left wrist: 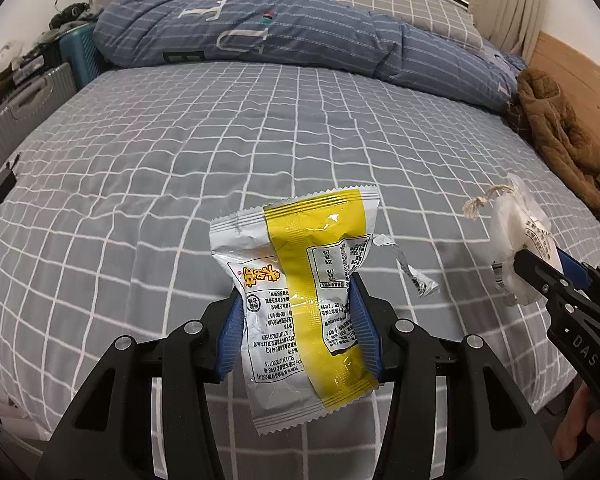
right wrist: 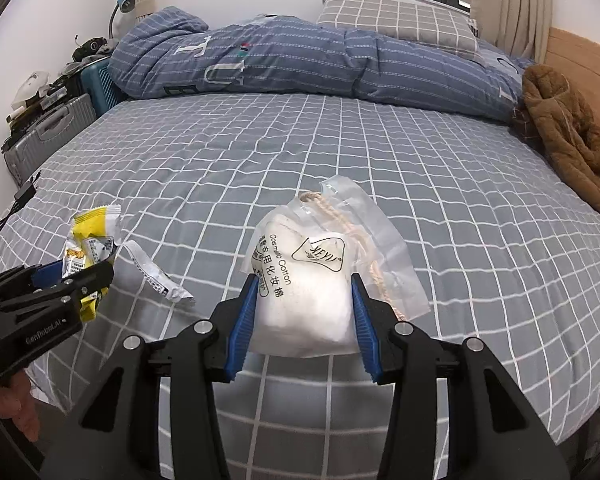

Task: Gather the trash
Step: 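Carry the yellow sachet and cotton-pad bag with both tools over the bin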

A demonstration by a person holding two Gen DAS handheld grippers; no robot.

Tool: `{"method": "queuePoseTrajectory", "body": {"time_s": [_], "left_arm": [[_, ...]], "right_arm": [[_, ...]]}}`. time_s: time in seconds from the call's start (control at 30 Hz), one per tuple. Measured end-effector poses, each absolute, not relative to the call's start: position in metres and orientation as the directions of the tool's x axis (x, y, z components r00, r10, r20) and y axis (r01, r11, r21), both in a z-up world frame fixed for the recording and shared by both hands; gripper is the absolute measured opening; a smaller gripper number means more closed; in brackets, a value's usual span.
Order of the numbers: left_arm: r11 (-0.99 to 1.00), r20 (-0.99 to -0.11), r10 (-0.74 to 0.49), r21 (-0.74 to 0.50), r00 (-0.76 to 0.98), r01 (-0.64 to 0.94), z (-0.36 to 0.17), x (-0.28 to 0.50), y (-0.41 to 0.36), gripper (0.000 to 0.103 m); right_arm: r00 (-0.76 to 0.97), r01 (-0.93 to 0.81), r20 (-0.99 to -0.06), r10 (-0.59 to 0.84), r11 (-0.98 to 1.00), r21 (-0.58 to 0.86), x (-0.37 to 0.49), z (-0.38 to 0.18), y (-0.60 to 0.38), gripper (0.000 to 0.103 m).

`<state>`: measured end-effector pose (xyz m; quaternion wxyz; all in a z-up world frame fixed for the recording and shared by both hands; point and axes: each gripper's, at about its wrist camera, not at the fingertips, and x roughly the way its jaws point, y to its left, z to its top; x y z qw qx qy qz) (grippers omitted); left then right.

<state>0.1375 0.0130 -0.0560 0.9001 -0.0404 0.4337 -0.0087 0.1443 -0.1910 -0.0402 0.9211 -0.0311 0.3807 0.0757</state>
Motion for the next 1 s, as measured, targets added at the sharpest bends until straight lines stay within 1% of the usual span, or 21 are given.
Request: {"method": "queuePoseTrajectory", "body": {"time_s": [1.0], "left_arm": [[0.996,-0.759,-0.088,-0.089,0.645,0.031,-0.033,0.028,-0.007,0.048]], "right_arm": [[0.729,-0.161,-0.675,0.111,0.987,-0.012,0.026,-0.017,-0.195,0.043]]}}
